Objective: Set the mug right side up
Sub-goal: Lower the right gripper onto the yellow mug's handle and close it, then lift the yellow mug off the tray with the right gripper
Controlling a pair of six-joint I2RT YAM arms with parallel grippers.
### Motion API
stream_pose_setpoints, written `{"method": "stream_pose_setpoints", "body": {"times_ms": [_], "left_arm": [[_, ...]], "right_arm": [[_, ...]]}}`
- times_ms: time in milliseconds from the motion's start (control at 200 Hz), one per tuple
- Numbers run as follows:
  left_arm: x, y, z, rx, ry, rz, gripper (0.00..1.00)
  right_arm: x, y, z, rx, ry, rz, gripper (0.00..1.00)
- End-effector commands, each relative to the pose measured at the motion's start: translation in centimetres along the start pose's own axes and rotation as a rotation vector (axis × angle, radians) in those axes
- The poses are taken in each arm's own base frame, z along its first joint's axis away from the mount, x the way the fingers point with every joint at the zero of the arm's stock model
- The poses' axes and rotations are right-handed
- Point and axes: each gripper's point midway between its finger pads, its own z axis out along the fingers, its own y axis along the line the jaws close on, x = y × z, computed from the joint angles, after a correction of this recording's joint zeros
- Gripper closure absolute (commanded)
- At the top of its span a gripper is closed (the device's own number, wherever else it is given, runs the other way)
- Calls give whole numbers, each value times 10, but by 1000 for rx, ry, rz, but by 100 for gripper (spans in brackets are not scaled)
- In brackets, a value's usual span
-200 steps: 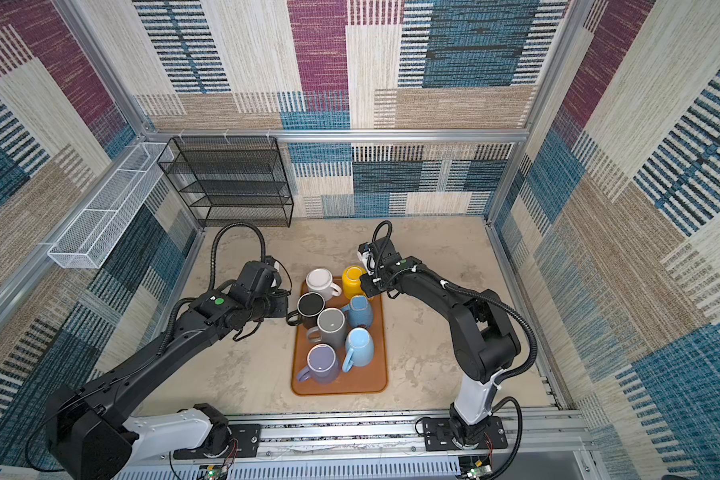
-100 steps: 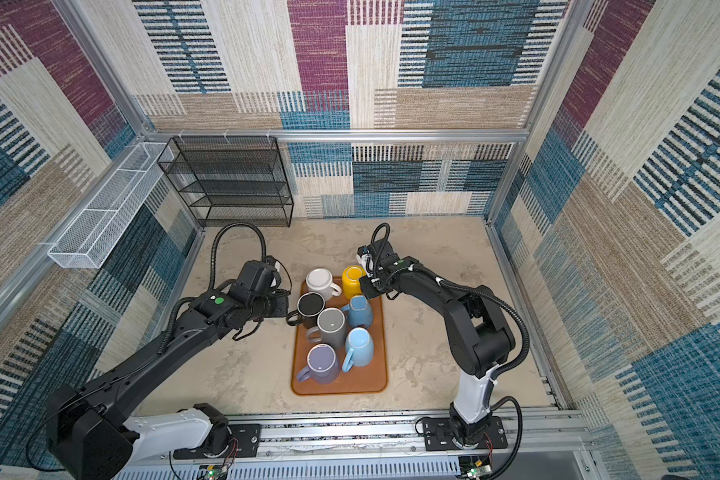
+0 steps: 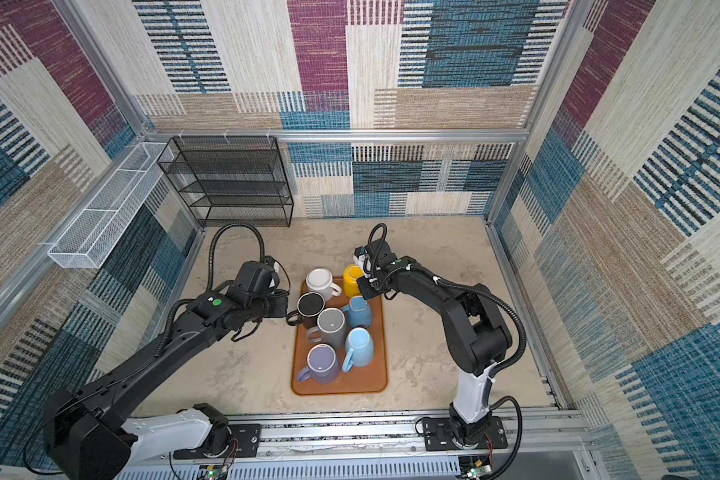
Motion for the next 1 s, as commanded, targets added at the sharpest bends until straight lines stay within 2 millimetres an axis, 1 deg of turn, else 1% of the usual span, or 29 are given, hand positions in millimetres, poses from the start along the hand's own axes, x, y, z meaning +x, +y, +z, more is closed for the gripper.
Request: {"method": "stream_pose_setpoints", "body": {"times_ms": [0,135,260,291,386,391,446,616,781,992], "left_arm": [[-1,2,-1,-4,-6,28,72],[0,3,-1,-11,-3,26,72],[-1,4,-3,-11,-8,24,71],[-1,4,-4,-13,-11,23,71],[-2,6,-6,-18,-16,21,70],[-1,5,-6,-18,-17,21,70],[-2,7,-7,-24,-17,18,70],[-2,8,-7,-33,-16,14,70],[-3,9,-8,-31,-22,9,68],[-4,9,-9,-29,-30,6,68]], "right_arm": [[-12,-7,-2,40,-43,4,78],[-16,-7,-7,45,-58,1,83],[-19,-7,-11,49,-70,1,86],[-19,-7,-12,50,-73,1,88],[-22,-8,-15,54,-86,5,89],[-22,-7,-15,54,-86,4,91],[-25,-8,-18,60,-98,8,94],[-34,-9,-27,76,-136,14,100],[-40,-8,-36,78,-164,14,100],[-46,-5,-46,66,-199,5,100]]}}
